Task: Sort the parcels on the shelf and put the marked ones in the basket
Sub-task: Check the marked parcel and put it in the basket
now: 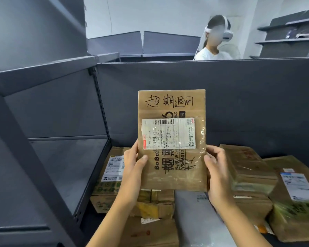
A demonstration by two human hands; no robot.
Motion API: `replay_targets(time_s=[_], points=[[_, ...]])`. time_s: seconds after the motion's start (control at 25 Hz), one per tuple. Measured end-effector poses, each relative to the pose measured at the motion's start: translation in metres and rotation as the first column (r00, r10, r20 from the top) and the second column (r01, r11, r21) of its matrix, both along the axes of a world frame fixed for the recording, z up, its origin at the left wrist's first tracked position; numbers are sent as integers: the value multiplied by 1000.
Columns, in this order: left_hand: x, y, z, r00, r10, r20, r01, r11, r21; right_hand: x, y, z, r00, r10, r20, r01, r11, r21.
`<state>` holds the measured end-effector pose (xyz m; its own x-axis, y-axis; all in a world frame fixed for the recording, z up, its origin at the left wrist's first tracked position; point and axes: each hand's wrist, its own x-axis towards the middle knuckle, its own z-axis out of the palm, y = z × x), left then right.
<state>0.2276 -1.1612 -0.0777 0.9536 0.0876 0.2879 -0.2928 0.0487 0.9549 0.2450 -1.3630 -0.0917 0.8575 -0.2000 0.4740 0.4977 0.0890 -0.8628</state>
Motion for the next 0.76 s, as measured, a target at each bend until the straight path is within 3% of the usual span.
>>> replay_targets(time_s=[0.2,0.44,0.56,0.68,0.76], points=[[6,3,-1,986,-21,-166,4,995,-103,10,7,6,995,-75,-58,62,979,-196],[4,4,-15,992,61,-110,-92,949,-300,-11,17,-13,1000,-20,5,20,999,-32],[5,0,-17,961,189,-201,-240,931,-274,-25,31,-19,966,-186,182,206,973,-100],[8,2,-17,969,153,-193,-222,881,-418,-31,41,-27,957,-52,287,83,992,-98],[9,1,-18,981,121,-152,-178,873,-454,-31,45,-27,949,-57,311,105,985,-138]])
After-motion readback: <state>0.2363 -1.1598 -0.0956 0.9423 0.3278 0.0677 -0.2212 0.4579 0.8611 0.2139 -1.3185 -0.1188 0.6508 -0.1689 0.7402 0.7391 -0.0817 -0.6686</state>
